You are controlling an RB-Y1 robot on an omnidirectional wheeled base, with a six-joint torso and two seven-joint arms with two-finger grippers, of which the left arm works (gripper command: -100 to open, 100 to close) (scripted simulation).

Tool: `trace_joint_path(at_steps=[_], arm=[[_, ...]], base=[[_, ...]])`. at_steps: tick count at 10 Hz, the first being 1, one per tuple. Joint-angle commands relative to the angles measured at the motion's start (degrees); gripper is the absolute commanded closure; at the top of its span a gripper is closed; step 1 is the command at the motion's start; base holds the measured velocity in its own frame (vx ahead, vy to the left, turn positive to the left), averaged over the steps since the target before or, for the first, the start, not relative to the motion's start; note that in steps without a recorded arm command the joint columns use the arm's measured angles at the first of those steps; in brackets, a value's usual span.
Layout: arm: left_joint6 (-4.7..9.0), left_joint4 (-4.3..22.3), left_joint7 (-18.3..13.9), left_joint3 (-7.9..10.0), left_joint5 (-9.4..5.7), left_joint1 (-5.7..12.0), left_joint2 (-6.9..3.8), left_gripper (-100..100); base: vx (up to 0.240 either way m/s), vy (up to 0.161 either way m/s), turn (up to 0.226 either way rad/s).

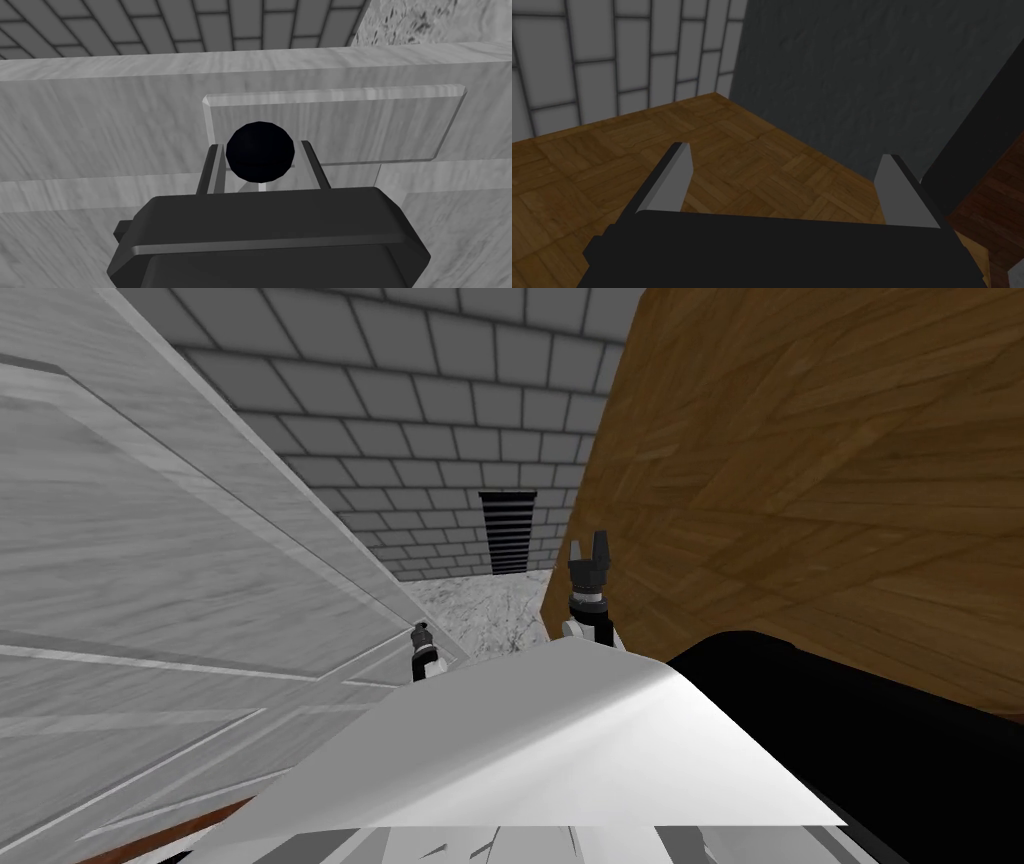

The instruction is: Push the door open

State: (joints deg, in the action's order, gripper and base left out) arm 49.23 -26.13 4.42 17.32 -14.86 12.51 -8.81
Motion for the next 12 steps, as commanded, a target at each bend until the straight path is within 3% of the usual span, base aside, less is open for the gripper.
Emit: trace_joint_path(at_steps=[1, 12], arm=[[-0.06, -0.7, 0.5, 1.03, -0.69, -0.07, -0.45, 100], [0.3, 0.0, 2.3, 5.5, -3.82, -0.62, -1.63, 100]], base=[[0.211, 0.006, 0.048], [0.143, 0.002, 0.03]])
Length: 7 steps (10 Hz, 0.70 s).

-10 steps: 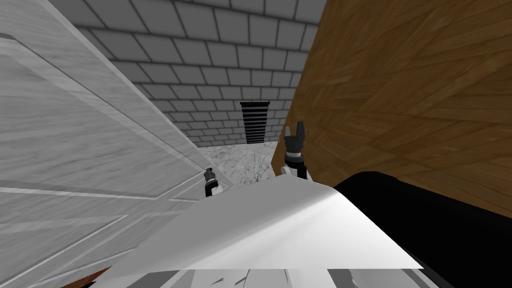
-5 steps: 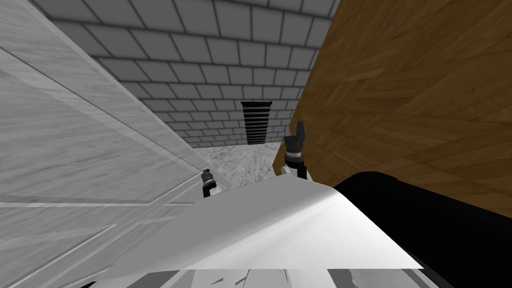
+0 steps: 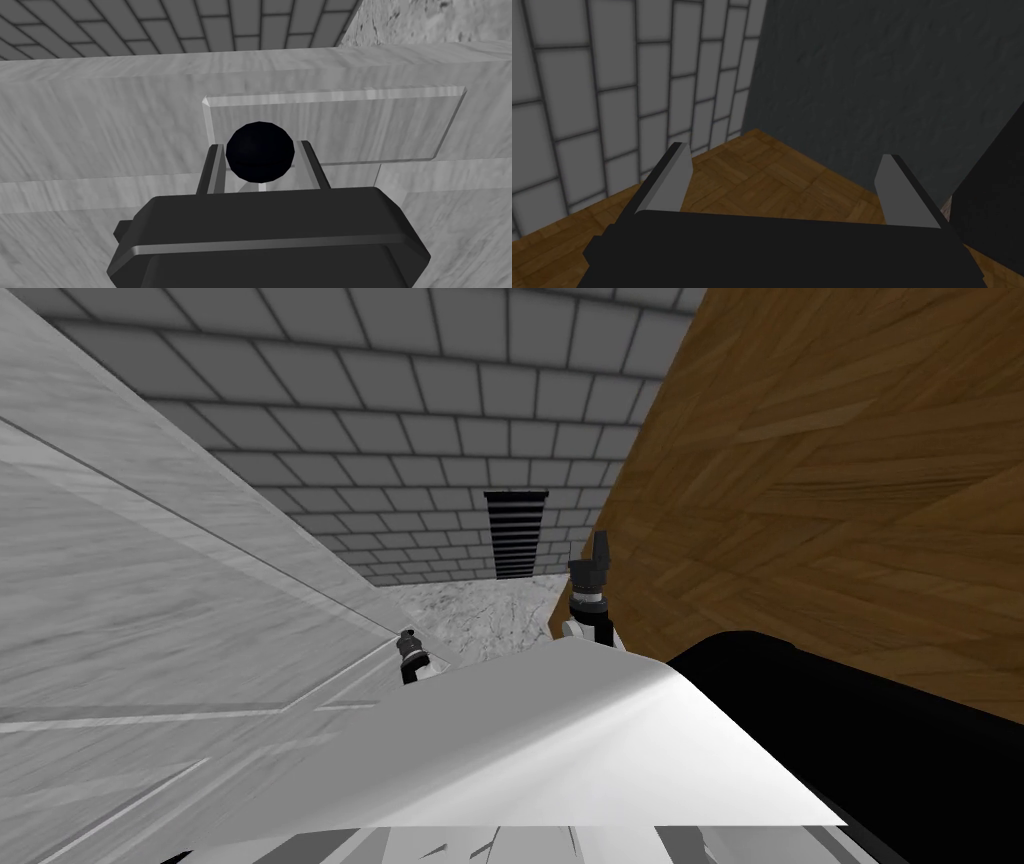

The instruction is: Push the door open

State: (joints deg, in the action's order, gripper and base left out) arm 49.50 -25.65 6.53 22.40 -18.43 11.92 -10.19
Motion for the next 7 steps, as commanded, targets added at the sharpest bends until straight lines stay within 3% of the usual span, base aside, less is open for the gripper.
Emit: trace_joint_path(at_steps=[1, 3, 7], arm=[[0.06, -0.4, 0.4, 0.81, -0.53, -0.07, -0.36, 100], [0.41, 0.8, 0.4, 0.95, -0.64, 0.21, -0.4, 100], [0.91, 1.2, 1.4, 3.36, -2.4, 0.05, -1.18, 100]], base=[[0.166, -0.014, 0.039], [0.125, -0.007, 0.046], [0.169, 0.032, 0.03]])
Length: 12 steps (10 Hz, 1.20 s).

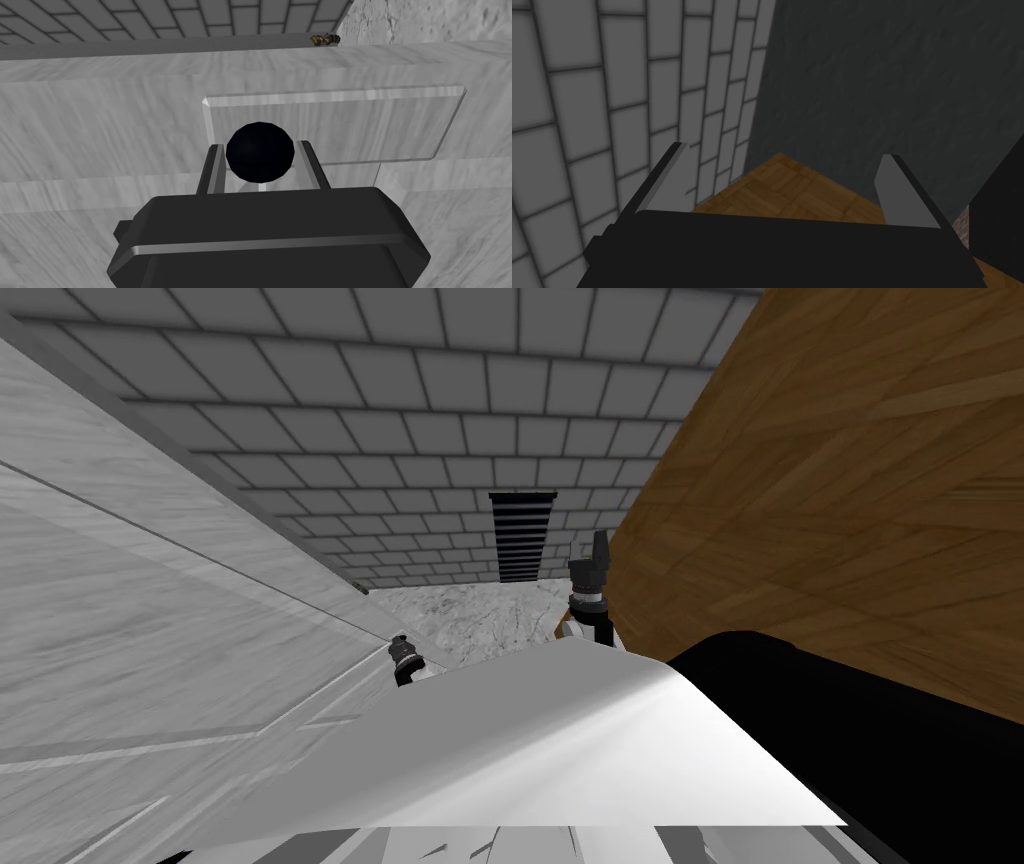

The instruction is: Push the door open

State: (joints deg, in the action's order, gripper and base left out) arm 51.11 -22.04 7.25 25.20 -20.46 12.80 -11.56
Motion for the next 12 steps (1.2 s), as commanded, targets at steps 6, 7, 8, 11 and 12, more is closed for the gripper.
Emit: trace_joint_path(at_steps=[6, 7, 8, 11, 12], arm=[[-0.32, -2.0, 1.8, 3.05, -2.19, -1.07, -0.49, 100], [-0.28, -1.9, 1.9, 3.34, -2.4, -1.1, -0.57, 100], [-0.2, -1.8, 2.1, 3.89, -2.8, -1.15, -0.72, 100], [0.08, -0.3, 2.2, 4.57, -3.34, -0.81, -1.16, 100], [0.82, 0.2, 2.7, 5.86, -4.31, -0.72, -1.76, 100]], base=[[0.122, 0.032, 0.02], [0.204, 0.038, 0.04], [0.191, 0.033, 0.04], [0.176, 0.041, 0.04], [0.172, 0.088, 0.027]])
